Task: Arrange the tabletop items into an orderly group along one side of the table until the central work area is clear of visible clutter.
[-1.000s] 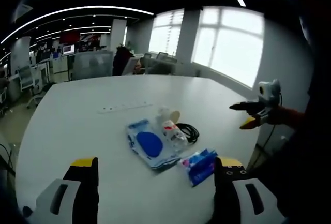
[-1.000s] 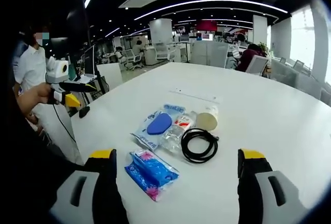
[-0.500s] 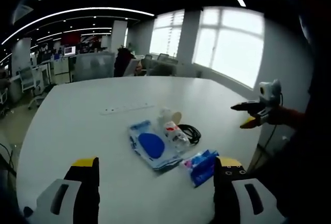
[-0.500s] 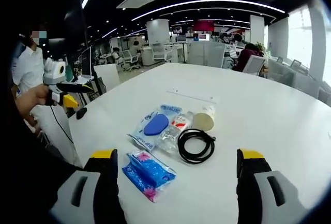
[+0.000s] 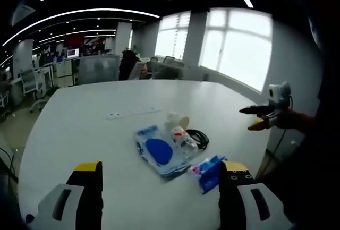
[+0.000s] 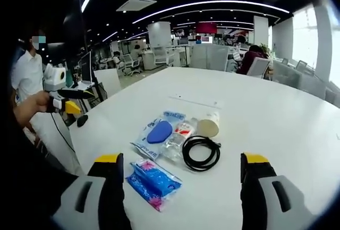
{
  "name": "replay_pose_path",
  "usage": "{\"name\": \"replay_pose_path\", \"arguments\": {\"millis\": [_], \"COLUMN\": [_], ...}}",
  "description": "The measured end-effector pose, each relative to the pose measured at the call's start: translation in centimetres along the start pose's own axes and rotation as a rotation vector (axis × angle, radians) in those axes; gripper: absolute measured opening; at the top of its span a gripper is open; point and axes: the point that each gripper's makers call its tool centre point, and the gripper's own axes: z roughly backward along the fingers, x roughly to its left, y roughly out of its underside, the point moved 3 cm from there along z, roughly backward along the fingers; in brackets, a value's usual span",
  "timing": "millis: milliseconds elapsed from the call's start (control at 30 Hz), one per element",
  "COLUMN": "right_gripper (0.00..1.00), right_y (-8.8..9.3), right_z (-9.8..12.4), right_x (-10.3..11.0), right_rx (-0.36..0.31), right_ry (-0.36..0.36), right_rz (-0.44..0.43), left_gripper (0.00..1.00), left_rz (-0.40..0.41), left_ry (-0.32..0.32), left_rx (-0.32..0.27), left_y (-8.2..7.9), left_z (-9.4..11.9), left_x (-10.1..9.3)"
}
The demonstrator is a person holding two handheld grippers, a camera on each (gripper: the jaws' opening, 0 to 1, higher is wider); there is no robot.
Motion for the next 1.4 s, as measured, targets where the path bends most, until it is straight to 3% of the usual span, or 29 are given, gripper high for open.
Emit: {"name": "replay_pose_path", "arguments": {"millis": [500,733,1000,1400], "right_gripper": [0.76,0.73,0.68,0.62], "right_y": [-0.5,-1.5,-1.6,-3.6], "right_z": [-0.9,-1.6,-1.9,-2.4], "right_x": [0.6,0.8,2.1,5.5], "right_rx": [0.022,0.015,0.024,0.015], "right_ry": [-0.013,-0.021,0.016,0.070], "right_rz": [-0.040,-0.033,-0.073,-0.076], "left_gripper": [0.86,0.80,0.83,0.85], "left_rz": [-0.006,0.014,0.005,0.015], "left_ry": [-0.001,-0.035,0.029,0.114], "left_rx": [0.001,-0.036,-0.019,-0.040], "left_y": [-0.8,-1.4,-1.7,-1.8], "left_z": [0.3,0.9,0.1,-0.8], "left_x": [-0.6,-0.3,-0.2,1.6]}}
